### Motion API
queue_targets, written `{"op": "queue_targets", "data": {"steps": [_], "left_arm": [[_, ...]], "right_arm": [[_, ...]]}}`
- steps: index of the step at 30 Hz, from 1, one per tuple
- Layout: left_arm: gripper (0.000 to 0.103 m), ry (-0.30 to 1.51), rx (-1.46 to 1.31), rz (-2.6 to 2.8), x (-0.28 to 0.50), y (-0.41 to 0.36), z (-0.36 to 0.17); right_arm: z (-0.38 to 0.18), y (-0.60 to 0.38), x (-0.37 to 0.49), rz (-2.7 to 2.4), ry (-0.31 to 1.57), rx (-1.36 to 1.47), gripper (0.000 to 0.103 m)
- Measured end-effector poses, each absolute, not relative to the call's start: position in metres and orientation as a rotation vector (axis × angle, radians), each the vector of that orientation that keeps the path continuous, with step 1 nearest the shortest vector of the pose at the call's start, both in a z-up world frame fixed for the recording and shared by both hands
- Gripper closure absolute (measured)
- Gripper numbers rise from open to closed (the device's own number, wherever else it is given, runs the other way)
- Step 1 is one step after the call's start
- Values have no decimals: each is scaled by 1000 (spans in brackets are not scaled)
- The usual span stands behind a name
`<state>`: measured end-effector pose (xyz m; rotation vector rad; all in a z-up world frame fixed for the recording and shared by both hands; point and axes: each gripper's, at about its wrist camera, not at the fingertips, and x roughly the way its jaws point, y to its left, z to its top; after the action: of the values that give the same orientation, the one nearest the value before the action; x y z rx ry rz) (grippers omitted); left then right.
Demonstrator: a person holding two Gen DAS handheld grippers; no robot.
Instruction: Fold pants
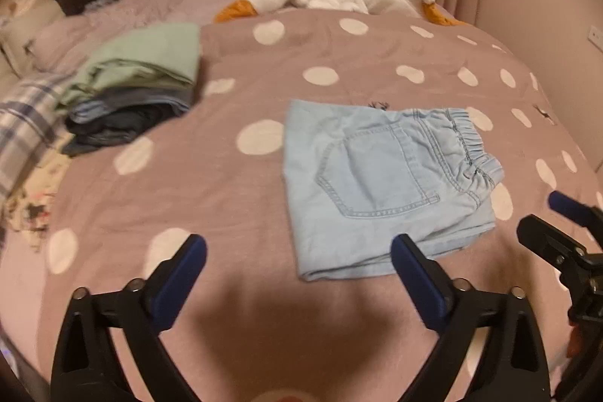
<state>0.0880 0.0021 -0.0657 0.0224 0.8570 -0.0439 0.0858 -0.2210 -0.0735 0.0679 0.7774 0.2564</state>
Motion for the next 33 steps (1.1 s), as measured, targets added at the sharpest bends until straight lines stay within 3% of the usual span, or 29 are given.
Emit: {"op": "queue_targets", "data": {"steps": [13,33], "left_arm": [[2,785,24,-31,44,0,-30],[2,807,19,-24,36,0,-34]], "right_arm": [[-50,-216,39,264,723,26,0],[-51,-202,30,275,735,39,0]]}}
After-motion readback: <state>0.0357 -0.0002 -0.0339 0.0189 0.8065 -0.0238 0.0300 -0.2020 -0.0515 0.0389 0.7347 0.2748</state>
